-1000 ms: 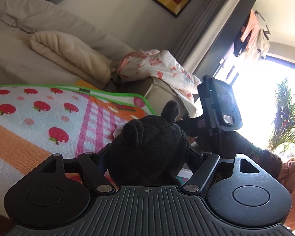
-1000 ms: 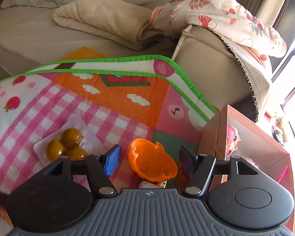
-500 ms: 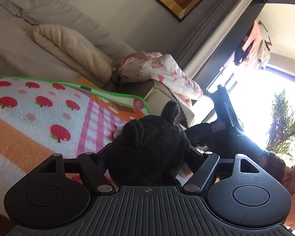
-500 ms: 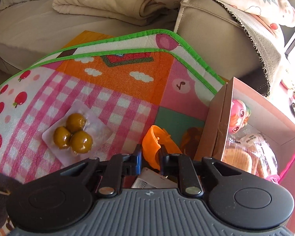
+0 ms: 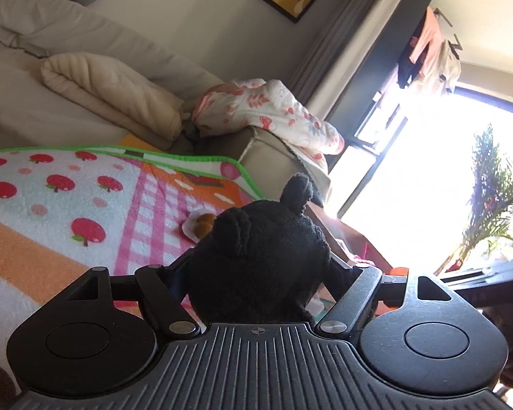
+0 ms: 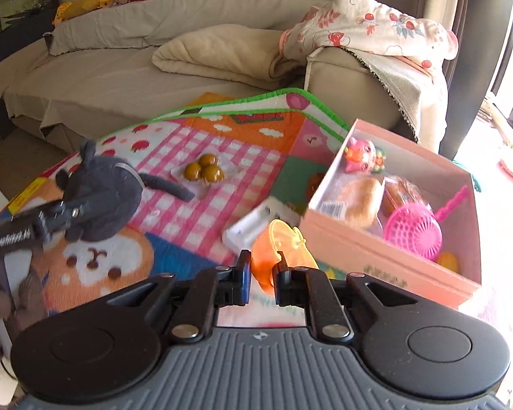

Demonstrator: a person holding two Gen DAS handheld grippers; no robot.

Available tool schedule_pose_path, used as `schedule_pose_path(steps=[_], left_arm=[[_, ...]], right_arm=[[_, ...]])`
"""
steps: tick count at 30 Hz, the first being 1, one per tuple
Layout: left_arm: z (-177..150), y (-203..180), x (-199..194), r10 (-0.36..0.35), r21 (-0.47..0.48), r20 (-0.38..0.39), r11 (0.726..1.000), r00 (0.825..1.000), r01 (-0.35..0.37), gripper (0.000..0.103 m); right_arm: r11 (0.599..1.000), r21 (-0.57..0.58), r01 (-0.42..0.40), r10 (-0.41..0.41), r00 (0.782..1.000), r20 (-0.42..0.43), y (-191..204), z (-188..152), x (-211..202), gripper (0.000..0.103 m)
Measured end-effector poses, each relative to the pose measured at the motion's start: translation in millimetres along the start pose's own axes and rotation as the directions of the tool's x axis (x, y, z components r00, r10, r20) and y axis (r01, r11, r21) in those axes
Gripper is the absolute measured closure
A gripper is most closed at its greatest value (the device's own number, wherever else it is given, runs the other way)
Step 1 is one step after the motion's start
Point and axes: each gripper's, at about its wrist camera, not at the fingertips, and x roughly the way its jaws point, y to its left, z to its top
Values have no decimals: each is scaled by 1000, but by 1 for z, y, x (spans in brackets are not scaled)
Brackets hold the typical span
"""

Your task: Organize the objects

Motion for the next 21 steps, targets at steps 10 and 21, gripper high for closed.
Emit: schedule_pose_path(steps=[10,21], left_arm=[[-25,-104,27,-38,131,-246,989,968,73,23],[-47,-137,37,37,262,-327,964,944,52,23]], right_arm=[[956,-161,245,-227,966,123,-6,-121,-25,75],[991,74,113,-123,983,138,-44,-144,-23,19]])
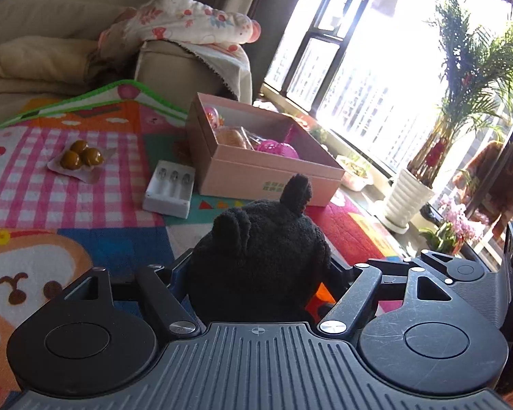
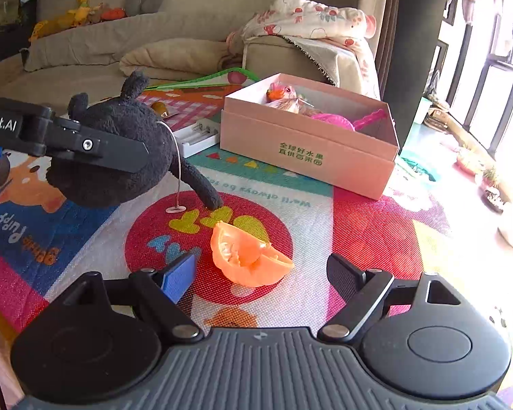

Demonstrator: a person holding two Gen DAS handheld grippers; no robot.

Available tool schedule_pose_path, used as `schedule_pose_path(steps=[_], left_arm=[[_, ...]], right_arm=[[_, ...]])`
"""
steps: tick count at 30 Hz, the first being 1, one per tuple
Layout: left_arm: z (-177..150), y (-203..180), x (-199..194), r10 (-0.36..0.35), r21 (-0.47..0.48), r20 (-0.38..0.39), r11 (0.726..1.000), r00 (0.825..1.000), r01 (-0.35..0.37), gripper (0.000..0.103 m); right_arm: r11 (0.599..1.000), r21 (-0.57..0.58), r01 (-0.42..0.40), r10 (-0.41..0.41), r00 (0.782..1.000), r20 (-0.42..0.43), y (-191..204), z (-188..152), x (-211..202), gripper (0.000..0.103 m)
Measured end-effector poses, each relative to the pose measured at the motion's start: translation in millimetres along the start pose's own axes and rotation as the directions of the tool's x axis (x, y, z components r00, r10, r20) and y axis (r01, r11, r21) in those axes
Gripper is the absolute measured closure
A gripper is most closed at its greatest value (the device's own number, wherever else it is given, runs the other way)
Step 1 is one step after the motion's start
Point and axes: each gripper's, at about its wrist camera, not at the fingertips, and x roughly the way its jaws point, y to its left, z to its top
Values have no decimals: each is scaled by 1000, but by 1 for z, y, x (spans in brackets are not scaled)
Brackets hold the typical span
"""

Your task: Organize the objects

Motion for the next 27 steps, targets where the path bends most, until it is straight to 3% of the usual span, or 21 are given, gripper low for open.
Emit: schedule_pose_path(steps=[4,6,7,12,17,22,27], left_arm=[[-3,-3,-1,24,12,-12,1000,1000,-23,23],[-2,-3,-3,36,15,-8,999,999,-36,23],[-1,-3,-4,37,18,-4,999,999,-37,23],[18,-12,-13,-31,36,59,999,998,29,23],[75,-38,-5,-71,156,186,987,980,42,23],[126,-52,53,-68,218,286,976,956,4,22],[136,-42,125,-34,171,247,985,968,-9,21]], right_arm=[[994,102,-45,47,999,-13,-7,-2,13,21],[989,140,-42,45,999,-16,-11,-1,17,38],[989,145,-40,42,999,-11,-13,0,16,52],[986,165,-38,29,998,58,-25,4,-4,53],[984,176,9,-31,992,123,-33,8,-21,53],[984,173,31,-56,988,144,-34,4,-26,53],[982,178,65,-88,989,120,-41,-3,-21,53]])
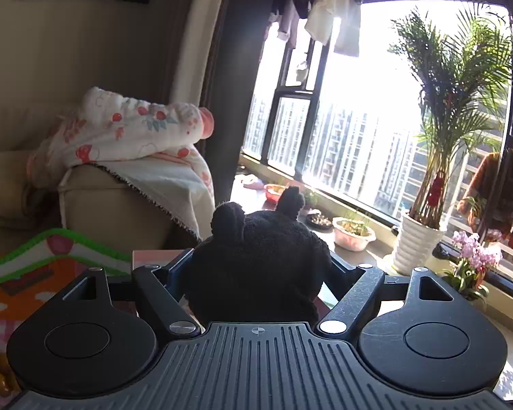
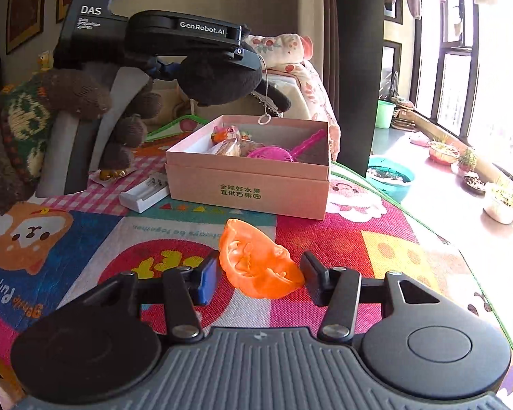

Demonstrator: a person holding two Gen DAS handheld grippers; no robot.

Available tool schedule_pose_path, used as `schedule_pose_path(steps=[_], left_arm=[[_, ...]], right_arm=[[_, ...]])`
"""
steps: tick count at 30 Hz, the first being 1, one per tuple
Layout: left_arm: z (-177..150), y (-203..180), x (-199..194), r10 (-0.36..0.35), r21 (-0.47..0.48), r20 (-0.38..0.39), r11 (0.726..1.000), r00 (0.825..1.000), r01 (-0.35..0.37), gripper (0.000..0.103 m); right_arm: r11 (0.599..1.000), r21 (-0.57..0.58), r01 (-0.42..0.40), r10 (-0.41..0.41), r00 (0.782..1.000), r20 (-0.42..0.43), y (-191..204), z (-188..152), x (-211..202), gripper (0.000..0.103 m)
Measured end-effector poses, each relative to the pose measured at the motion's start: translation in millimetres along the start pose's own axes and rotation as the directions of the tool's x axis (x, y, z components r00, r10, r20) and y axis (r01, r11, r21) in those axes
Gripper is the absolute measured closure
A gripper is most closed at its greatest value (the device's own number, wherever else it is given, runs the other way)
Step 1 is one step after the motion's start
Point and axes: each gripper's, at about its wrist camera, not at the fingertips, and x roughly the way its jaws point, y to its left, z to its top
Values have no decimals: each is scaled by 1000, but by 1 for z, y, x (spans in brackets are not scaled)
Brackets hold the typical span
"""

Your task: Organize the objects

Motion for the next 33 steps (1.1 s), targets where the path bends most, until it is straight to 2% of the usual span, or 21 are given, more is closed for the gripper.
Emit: schedule_pose_path(steps=[5,6,8,10,14,18,22,28,30,31,33], left_arm=[[-25,9,38,73,9,-101,997,992,-72,24],[-27,11,42,88,21,-132,996,987,-86,21],[-32,14,42,94,40,-190,995,977,-88,18],[-32,14,34,81,47,-209,996,975,-73,18],[-33,9,17,70,103,-212,994,975,-49,21],[-33,17,-17,29,10,-152,1000,988,-28,24],[-38,19,-59,0,-68,-101,998,995,-7,24],[-63,5,-96,-42,-1,-136,999,990,42,24],[-72,5,-103,-38,10,-147,999,988,40,24],[-77,7,-105,-39,0,-151,999,988,39,24],[-84,15,-109,-43,-41,-158,998,987,37,24]], right_arm=[[999,41,13,-12,999,-38,-12,-8,10,53],[999,44,12,-10,999,-42,-13,-9,11,53],[999,49,10,-7,999,-48,-13,-11,14,53],[999,53,8,-5,999,-54,-13,-12,17,53],[999,51,6,-3,998,-55,-10,-9,21,55],[1000,13,10,-9,997,-77,-6,-10,22,55],[996,-45,73,-77,994,-80,-3,-19,22,46],[998,-16,64,-65,991,-117,-9,-19,25,45],[998,-15,62,-63,990,-128,-9,-17,25,47],[998,-19,56,-58,989,-133,-8,-15,26,57],[998,-29,47,-51,988,-144,-5,-13,25,58]])
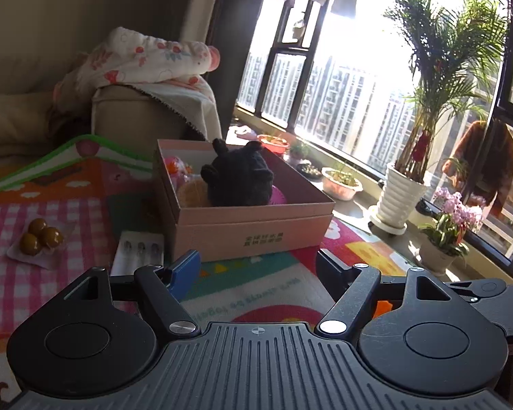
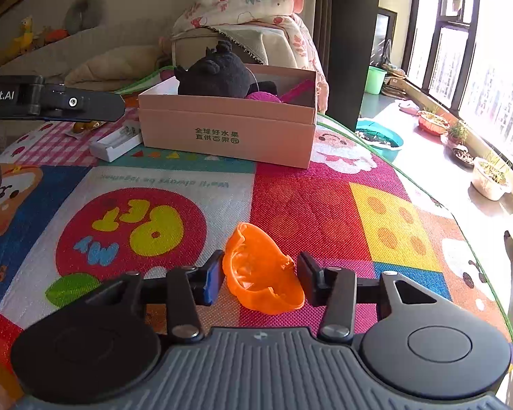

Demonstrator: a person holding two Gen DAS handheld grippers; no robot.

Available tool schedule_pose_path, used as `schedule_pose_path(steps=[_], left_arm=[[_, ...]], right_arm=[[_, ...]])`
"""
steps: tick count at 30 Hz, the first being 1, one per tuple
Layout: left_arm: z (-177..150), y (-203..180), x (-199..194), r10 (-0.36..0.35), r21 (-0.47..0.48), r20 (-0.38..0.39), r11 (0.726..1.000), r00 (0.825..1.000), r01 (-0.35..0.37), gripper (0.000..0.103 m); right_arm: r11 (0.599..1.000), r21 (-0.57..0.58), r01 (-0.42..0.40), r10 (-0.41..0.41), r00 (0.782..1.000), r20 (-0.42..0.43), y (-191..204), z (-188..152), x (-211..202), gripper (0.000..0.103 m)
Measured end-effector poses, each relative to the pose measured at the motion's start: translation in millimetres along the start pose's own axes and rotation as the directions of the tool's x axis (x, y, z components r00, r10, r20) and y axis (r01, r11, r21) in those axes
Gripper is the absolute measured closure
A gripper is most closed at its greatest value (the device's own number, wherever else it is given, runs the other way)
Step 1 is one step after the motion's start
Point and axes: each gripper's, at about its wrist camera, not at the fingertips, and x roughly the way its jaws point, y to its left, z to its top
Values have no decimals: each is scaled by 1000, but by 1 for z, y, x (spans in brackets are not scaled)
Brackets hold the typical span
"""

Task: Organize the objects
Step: 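Drop the orange cup into the pink box with the right gripper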

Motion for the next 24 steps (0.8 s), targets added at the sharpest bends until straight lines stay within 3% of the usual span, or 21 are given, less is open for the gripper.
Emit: schedule_pose_path(steps=[5,8,12,15,17,18,19,21,24], left_arm=[[-8,20,-5,23,-67,2,997,1000,-23,24],[-11,27,-11,35,-79,13,996,999,-34,24],[-18,35,-16,58,-84,17,995,998,-56,24],[-23,41,-16,72,-93,-4,993,997,-72,24],[-27,44,-18,94,-83,-18,992,995,-95,24],[-28,45,-20,106,-74,-19,991,994,-107,24],[-29,46,-22,116,-65,-18,991,993,-117,24],[-31,50,-26,134,-51,-14,990,991,-135,24],[-33,58,-23,169,-68,-9,983,986,-169,24]], right_arm=[[1000,-26,-15,15,1000,5,3,17,-5,58],[999,-44,-10,12,998,59,0,49,-10,58],[998,-61,33,-20,979,203,-7,128,-9,58],[998,-20,52,-45,966,255,-13,190,13,57],[998,5,57,-56,965,255,-22,228,35,44],[997,31,67,-72,965,251,-27,240,43,29],[996,60,73,-86,964,251,-32,247,48,24],[993,100,69,-91,966,241,-38,250,52,22],[989,143,31,-65,969,240,-41,226,45,7]])
